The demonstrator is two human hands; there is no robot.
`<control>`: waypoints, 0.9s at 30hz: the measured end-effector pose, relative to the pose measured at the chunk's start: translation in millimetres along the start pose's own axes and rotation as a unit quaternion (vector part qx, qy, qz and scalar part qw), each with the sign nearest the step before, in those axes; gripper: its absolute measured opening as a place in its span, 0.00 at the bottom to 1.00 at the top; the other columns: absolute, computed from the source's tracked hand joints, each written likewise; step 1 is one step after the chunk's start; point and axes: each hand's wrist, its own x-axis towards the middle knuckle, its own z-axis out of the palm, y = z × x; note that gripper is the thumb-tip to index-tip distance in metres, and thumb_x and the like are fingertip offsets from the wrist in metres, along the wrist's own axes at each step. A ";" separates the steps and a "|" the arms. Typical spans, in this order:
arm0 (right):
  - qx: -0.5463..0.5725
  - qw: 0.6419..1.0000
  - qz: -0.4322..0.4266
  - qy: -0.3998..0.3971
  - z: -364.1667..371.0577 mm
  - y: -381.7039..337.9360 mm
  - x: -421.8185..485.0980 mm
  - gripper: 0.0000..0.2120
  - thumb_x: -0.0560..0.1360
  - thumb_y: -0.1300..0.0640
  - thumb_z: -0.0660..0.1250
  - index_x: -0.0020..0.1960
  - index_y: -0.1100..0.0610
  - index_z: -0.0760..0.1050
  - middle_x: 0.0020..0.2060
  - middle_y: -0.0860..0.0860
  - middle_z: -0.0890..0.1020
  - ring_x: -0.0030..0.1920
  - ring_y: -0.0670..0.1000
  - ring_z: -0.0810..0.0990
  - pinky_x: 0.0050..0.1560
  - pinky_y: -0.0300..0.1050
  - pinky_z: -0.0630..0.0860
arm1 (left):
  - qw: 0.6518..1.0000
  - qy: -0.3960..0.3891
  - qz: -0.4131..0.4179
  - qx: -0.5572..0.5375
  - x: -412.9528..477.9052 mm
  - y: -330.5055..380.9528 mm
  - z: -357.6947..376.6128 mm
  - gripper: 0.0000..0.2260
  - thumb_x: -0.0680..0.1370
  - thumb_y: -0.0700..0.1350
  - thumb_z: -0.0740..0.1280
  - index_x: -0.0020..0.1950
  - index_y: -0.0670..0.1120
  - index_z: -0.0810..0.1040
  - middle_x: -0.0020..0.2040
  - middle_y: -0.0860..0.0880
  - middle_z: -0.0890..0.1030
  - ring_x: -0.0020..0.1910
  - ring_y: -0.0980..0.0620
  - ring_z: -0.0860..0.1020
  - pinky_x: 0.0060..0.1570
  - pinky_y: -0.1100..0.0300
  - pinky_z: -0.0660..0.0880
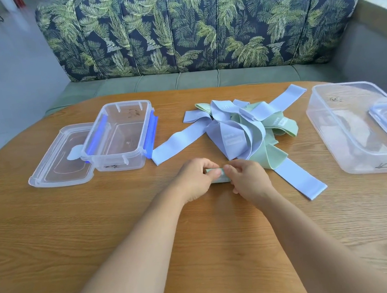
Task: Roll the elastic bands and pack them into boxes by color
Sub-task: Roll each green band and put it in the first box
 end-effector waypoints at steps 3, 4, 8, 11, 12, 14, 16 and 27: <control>0.028 0.999 -0.012 -0.029 -3.6 -1.6 -3.7 0.11 0.81 0.50 0.61 0.55 0.53 0.79 0.36 0.44 0.75 0.43 0.51 0.77 0.51 0.50 0.75 | 1.000 0.012 0.022 -0.010 -6.6 1.0 -0.6 0.07 0.79 0.49 0.66 0.54 0.51 0.81 0.52 0.49 0.82 0.52 0.51 0.78 0.57 0.53 0.75; 0.046 0.998 -0.010 -0.031 -5.2 -2.5 -5.9 0.11 0.81 0.50 0.61 0.54 0.55 0.79 0.35 0.45 0.75 0.41 0.51 0.76 0.48 0.49 0.74 | 0.999 0.018 0.030 -0.015 -10.2 2.1 -1.6 0.07 0.80 0.49 0.65 0.54 0.50 0.81 0.51 0.50 0.82 0.52 0.51 0.78 0.57 0.54 0.75; 0.147 0.988 -0.001 -0.053 -9.5 -12.8 -19.8 0.12 0.82 0.52 0.62 0.54 0.60 0.76 0.40 0.52 0.79 0.39 0.51 0.79 0.46 0.53 0.80 | 0.995 0.044 0.061 -0.065 -30.5 8.1 -8.7 0.08 0.80 0.47 0.65 0.55 0.47 0.81 0.48 0.52 0.82 0.51 0.52 0.78 0.55 0.58 0.73; 0.234 0.969 -0.022 -0.068 -12.1 -23.8 -35.4 0.10 0.81 0.57 0.63 0.54 0.63 0.76 0.46 0.58 0.83 0.39 0.50 0.84 0.39 0.43 0.81 | 0.988 0.055 0.079 -0.119 -51.0 10.8 -13.4 0.07 0.81 0.46 0.65 0.56 0.48 0.81 0.46 0.55 0.81 0.47 0.58 0.77 0.50 0.65 0.72; 0.240 0.968 -0.034 -0.058 -12.2 -27.7 -40.8 0.09 0.81 0.57 0.64 0.53 0.64 0.77 0.47 0.60 0.83 0.38 0.50 0.85 0.37 0.40 0.80 | 0.985 0.059 0.084 -0.140 -57.9 10.9 -14.7 0.07 0.81 0.46 0.65 0.56 0.48 0.81 0.45 0.55 0.81 0.45 0.60 0.76 0.48 0.66 0.72; 0.237 0.969 -0.054 -0.032 -10.9 -35.0 -51.7 0.09 0.80 0.58 0.65 0.51 0.64 0.78 0.45 0.62 0.84 0.37 0.53 0.85 0.38 0.42 0.81 | 0.976 0.067 0.086 -0.186 -70.9 10.3 -17.5 0.07 0.80 0.47 0.66 0.55 0.48 0.81 0.44 0.55 0.80 0.41 0.61 0.75 0.47 0.64 0.74; 0.232 0.970 -0.068 -0.014 -9.3 -43.8 -62.5 0.09 0.80 0.58 0.66 0.49 0.64 0.79 0.44 0.63 0.84 0.39 0.58 0.85 0.40 0.45 0.82 | 0.963 0.066 0.064 -0.253 -83.1 9.5 -22.1 0.07 0.78 0.50 0.69 0.54 0.50 0.82 0.45 0.52 0.80 0.43 0.57 0.76 0.53 0.53 0.77; 0.055 0.985 -0.165 -0.010 -3.5 -90.3 -101.3 0.07 0.79 0.54 0.67 0.52 0.56 0.80 0.39 0.48 0.82 0.37 0.49 0.80 0.47 0.49 0.81 | 0.878 0.006 -0.002 -0.478 -121.2 4.6 -66.7 0.08 0.77 0.40 0.67 0.54 0.39 0.81 0.48 0.43 0.83 0.45 0.49 0.81 0.45 0.60 0.77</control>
